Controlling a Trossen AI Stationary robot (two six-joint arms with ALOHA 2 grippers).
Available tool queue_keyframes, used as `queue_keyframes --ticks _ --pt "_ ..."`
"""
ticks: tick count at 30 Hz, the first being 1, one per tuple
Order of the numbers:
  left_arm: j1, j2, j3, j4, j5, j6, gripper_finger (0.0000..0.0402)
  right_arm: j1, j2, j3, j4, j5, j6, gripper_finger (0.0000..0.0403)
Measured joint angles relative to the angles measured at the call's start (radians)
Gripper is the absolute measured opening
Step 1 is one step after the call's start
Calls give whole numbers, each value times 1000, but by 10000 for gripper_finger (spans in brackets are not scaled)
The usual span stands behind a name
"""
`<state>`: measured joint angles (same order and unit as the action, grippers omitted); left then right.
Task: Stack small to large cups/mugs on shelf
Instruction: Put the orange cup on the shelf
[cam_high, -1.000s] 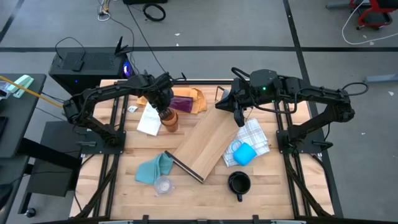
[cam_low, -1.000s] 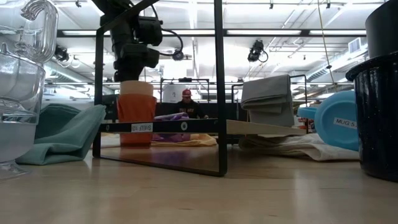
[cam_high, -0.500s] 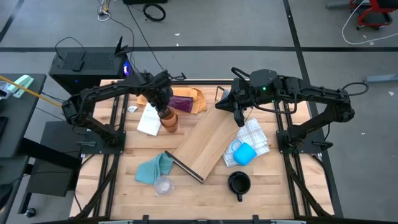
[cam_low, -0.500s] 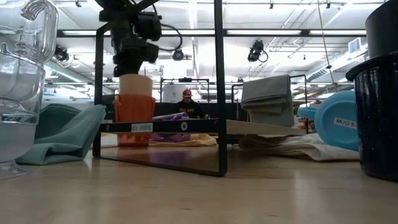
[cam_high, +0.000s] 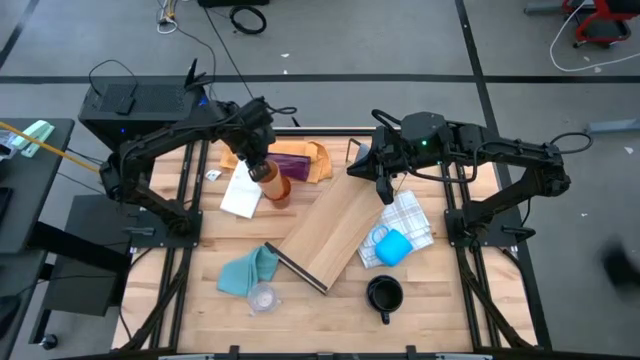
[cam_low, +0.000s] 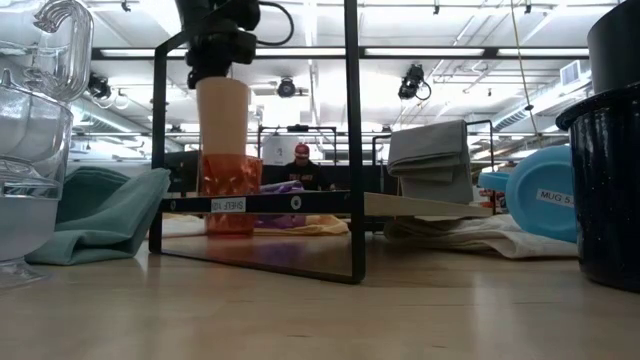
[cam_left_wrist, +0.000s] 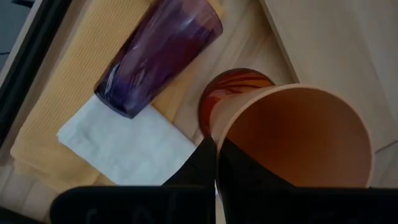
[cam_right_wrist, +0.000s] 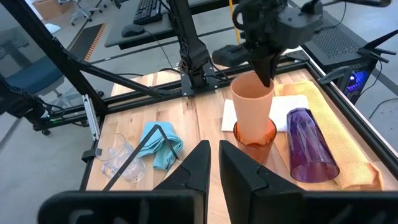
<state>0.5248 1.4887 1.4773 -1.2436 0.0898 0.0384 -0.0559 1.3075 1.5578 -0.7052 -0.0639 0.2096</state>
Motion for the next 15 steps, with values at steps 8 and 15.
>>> queue_keyframes --ticks 8,15 --pt "-27 0 3 -23 -12 1 9 0 0 0 -1 0 -1 41" --pt "-32 0 4 -24 -19 8 9 0 0 0 -2 0 -2 41"
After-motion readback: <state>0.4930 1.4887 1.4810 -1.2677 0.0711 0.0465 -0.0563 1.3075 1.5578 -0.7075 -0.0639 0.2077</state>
